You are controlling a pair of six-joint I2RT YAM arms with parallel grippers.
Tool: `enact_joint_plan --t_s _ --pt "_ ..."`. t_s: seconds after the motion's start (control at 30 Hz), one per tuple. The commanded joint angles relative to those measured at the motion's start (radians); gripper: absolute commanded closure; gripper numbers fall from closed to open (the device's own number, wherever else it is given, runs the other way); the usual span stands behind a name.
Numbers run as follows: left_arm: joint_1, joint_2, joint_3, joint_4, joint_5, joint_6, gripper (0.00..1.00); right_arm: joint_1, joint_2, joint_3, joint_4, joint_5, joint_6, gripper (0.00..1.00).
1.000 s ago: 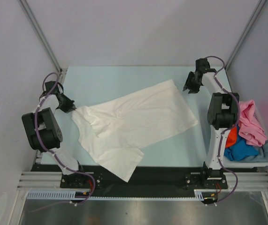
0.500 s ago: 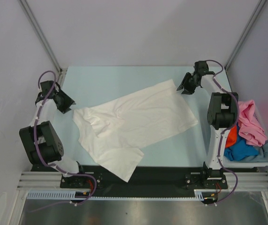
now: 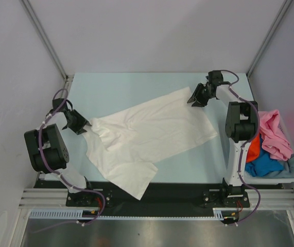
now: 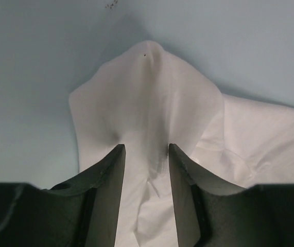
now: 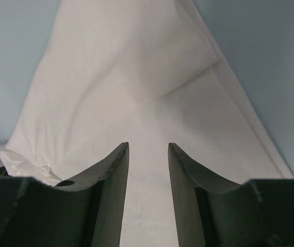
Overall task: Fold and stack the t-shirts
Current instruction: Fold the tshirt
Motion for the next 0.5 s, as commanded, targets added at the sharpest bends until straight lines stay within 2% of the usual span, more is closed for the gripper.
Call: enact_joint_plan --t_s 0.0,0.03,0.1,0.23,0.33,0.47 --pt "-0.005 0.03 0.001 0.067 0.036 -0.02 0.56 0.003 -0.04 -0.015 0.029 -0.028 0.014 0.59" --pt "-0.004 0.043 0.011 0.064 0.023 -0.014 0.63 0.001 -0.036 -0.024 0.032 -0.025 0.013 0.6" --pt "-0.004 0.053 0.027 0.048 0.009 -0.006 0.72 -0.003 -0.022 -0.03 0.034 -0.013 0.008 0.63" --pt "0.004 0.041 0.031 0.015 -0.051 0.031 0.96 -0.026 0.001 -0.058 0.044 0.041 0.007 0.65" --pt "0.015 0.042 0.036 -0.005 -0.069 0.051 1.0 -0.039 0.016 -0.063 0.035 0.078 -0.004 0.65" --pt "0.016 0.034 0.048 -0.026 -0.093 0.072 0.97 -0.064 0.024 -0.057 0.021 0.093 -0.021 0.65"
